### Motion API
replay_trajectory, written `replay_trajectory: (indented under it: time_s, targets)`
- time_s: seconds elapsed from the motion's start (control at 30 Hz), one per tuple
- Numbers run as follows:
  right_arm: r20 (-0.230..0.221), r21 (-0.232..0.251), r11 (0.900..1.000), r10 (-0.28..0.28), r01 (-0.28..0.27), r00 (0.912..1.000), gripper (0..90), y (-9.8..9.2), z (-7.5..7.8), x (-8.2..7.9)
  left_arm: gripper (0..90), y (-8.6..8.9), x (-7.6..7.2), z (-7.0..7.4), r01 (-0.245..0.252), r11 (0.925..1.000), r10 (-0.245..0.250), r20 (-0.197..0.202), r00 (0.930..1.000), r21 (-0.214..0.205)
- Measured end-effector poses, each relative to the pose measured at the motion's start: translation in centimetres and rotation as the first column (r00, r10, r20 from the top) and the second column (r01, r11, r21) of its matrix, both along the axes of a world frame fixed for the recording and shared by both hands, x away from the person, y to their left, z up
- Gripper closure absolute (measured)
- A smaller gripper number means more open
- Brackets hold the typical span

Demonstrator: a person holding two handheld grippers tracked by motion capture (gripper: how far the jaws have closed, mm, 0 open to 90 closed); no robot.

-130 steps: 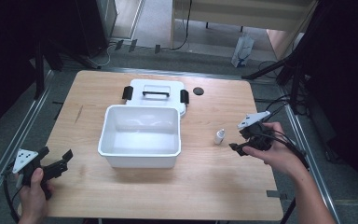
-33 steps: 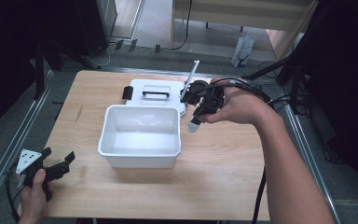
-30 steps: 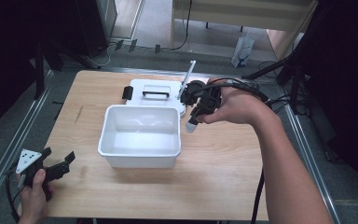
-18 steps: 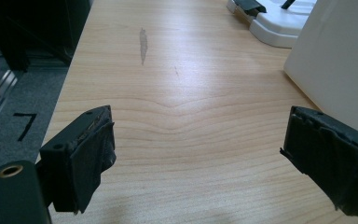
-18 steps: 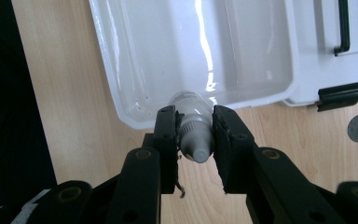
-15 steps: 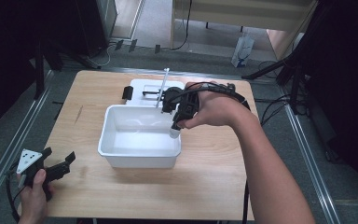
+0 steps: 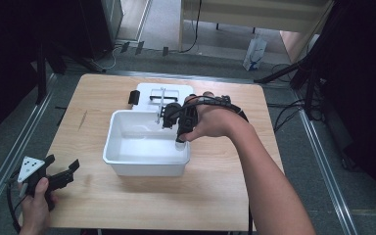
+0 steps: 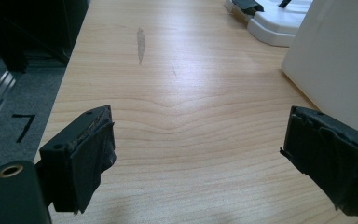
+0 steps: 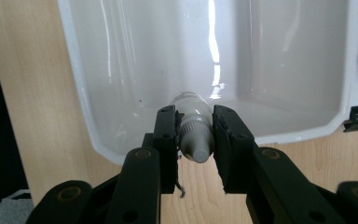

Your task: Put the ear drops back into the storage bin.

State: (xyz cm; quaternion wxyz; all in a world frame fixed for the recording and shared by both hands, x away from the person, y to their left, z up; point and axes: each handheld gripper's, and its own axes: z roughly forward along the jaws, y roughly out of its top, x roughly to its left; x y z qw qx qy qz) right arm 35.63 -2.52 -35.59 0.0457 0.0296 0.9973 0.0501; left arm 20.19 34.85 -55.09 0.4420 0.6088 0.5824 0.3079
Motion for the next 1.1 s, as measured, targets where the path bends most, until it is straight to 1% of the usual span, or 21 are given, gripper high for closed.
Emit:
replay_trajectory:
  time_s: [0.17, 0.3, 0.5, 0.57, 0.6, 0.63, 0.7, 0.73, 0.77, 0.83, 0.97, 1.0, 1.1]
  targets:
    - [0.032, -0.036, 0.9985, 0.043, -0.042, 0.9986, 72.5, 0.2, -1.5, 0.3, 9.6, -0.1, 0.0, 0.0, 0.002, 1.0000, -0.002, 0.000, 1.0000, 0.006]
    - [0.027, -0.038, 0.9979, 0.053, -0.052, 0.9983, 72.5, 0.2, -2.5, 0.4, 9.6, -0.1, 0.0, 0.0, 0.001, 1.0000, -0.001, 0.002, 1.0000, 0.005]
    - [0.013, -0.064, 0.9957, 0.068, -0.067, 0.9976, 72.4, 0.6, -3.9, 0.6, 9.6, -0.1, 0.0, 0.0, 0.003, 1.0000, -0.003, 0.002, 1.0000, 0.006]
    - [0.010, -0.070, 0.9942, 0.083, -0.082, 0.9965, 72.4, 0.7, -4.5, 0.6, 9.6, -0.1, 0.0, 0.0, 0.003, 1.0000, -0.003, 0.003, 1.0000, 0.005]
    - [0.010, -0.070, 0.9942, 0.083, -0.082, 0.9965, 72.4, 0.7, -4.5, 0.6, 9.6, -0.1, 0.0, 0.0, 0.003, 1.0000, -0.003, 0.003, 1.0000, 0.005]
    - [-0.002, -0.078, 0.9935, 0.083, -0.083, 0.9965, 72.4, 0.8, -4.9, 0.7, 9.6, -0.1, 0.0, 0.0, 0.003, 1.0000, -0.003, 0.003, 1.0000, 0.005]
    - [-0.002, -0.079, 0.9930, 0.088, -0.088, 0.9961, 72.3, 0.8, -5.1, 0.7, 9.6, -0.1, 0.0, 0.0, 0.004, 1.0000, -0.004, 0.003, 1.0000, 0.004]
    - [0.000, -0.091, 0.9910, 0.099, -0.099, 0.9951, 72.3, 0.9, -5.3, 0.8, 9.6, -0.1, 0.0, 0.0, 0.003, 1.0000, -0.003, 0.003, 1.0000, 0.002]
    - [0.004, -0.092, 0.9908, 0.101, -0.100, 0.9949, 72.3, 1.0, -5.5, 0.8, 9.7, -0.1, 0.0, 0.0, 0.003, 1.0000, -0.003, 0.004, 1.0000, 0.002]
    - [0.006, -0.097, 0.9914, 0.090, -0.089, 0.9959, 72.2, 1.0, -5.7, 0.8, 9.6, -0.1, 0.0, 0.0, 0.003, 1.0000, -0.003, 0.004, 1.0000, 0.002]
    - [0.007, -0.100, 0.9903, 0.098, -0.096, 0.9952, 72.2, 1.1, -6.0, 1.0, 9.6, -0.1, 0.0, 0.0, 0.006, 1.0000, -0.006, 0.001, 1.0000, 0.006]
    - [0.006, -0.105, 0.9904, 0.091, -0.090, 0.9958, 72.2, 1.1, -6.2, 1.0, 9.6, -0.1, 0.0, 0.0, 0.006, 1.0000, -0.006, 0.001, 1.0000, 0.006]
    - [-0.003, -0.112, 0.9893, 0.094, -0.094, 0.9956, 72.2, 1.2, -6.6, 1.0, 9.6, -0.1, 0.0, 0.0, 0.006, 1.0000, -0.006, 0.001, 1.0000, 0.005]
